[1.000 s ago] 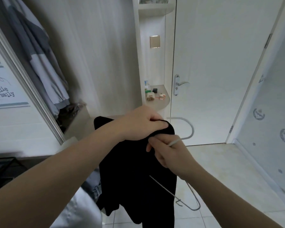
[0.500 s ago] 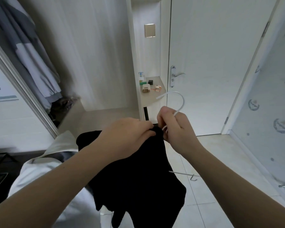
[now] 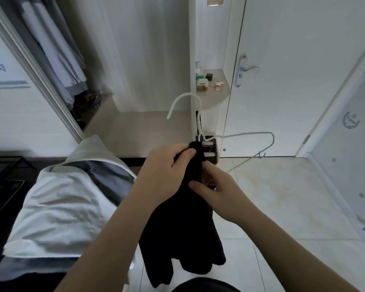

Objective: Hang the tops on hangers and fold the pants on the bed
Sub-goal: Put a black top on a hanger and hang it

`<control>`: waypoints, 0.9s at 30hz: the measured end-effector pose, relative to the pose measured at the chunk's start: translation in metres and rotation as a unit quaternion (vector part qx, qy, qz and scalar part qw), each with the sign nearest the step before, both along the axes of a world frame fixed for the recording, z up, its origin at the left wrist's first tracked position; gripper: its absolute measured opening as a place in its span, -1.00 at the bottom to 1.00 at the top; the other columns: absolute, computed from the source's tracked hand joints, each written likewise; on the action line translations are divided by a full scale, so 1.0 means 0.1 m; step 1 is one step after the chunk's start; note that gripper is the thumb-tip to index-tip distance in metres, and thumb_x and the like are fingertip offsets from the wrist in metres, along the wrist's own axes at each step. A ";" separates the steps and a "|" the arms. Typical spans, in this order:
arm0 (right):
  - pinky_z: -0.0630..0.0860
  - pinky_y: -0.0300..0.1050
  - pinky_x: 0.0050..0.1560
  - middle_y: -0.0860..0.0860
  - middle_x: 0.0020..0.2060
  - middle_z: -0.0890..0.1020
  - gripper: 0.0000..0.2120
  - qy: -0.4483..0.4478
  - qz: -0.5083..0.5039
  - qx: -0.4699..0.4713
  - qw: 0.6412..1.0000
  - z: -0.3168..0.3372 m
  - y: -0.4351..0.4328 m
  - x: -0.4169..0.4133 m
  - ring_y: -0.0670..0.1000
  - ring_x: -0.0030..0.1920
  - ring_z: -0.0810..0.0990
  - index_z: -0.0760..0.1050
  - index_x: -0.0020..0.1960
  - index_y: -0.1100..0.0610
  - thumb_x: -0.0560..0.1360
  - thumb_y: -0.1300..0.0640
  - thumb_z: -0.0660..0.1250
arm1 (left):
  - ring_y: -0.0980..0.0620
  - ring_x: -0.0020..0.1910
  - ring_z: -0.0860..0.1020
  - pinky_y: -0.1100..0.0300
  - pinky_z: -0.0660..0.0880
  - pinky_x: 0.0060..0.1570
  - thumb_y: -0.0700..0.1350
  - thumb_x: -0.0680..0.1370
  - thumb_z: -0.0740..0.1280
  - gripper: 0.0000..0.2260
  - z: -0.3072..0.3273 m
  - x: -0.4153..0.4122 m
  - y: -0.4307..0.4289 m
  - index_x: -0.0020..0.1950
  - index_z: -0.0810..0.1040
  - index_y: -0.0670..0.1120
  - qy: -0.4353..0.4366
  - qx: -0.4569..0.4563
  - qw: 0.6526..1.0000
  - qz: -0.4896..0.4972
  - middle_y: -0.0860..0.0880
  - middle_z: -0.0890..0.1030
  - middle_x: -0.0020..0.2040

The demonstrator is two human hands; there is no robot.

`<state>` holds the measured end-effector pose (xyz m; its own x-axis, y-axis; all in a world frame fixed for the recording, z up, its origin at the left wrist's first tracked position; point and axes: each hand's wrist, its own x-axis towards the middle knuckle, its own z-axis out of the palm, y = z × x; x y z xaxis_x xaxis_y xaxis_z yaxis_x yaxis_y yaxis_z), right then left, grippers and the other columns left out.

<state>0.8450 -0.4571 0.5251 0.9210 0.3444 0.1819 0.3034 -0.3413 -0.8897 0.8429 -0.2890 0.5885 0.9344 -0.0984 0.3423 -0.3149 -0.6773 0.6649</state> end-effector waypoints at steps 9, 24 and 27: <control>0.57 -0.23 -0.17 -0.09 -0.26 0.67 -0.83 0.137 0.111 0.001 0.984 -0.27 -0.10 0.04 -0.12 -0.20 0.66 0.62 -0.17 -0.01 0.35 -0.09 0.48 | 0.05 -0.23 0.57 0.07 0.46 -0.17 -0.06 0.63 0.33 -0.80 -0.31 -0.09 0.18 -0.17 0.59 -0.07 0.045 -0.029 0.998 0.031 0.04 0.61 -0.30; -0.29 0.33 0.48 -0.20 0.00 0.57 -0.88 -0.055 0.033 -0.486 0.872 -1.04 -0.96 0.42 -0.12 0.36 0.39 0.44 -0.02 -0.11 0.62 -0.09 0.18 | 0.16 -0.15 0.65 0.33 0.52 -0.11 -0.02 0.62 0.35 -0.77 -0.46 -0.23 0.87 -0.07 0.65 0.33 0.124 0.038 0.992 0.000 0.17 0.70 -0.17; 0.10 0.14 0.50 -0.15 -0.09 0.58 -0.90 -0.053 0.019 -0.397 0.916 -0.83 -1.04 0.46 -0.05 0.15 0.52 0.55 0.02 -0.04 0.63 0.04 0.26 | 0.07 -0.21 0.65 -0.04 0.57 -0.07 0.01 0.64 0.32 -0.83 -0.53 -0.23 0.93 -0.07 0.68 0.06 0.165 0.061 0.984 -0.019 0.04 0.69 -0.22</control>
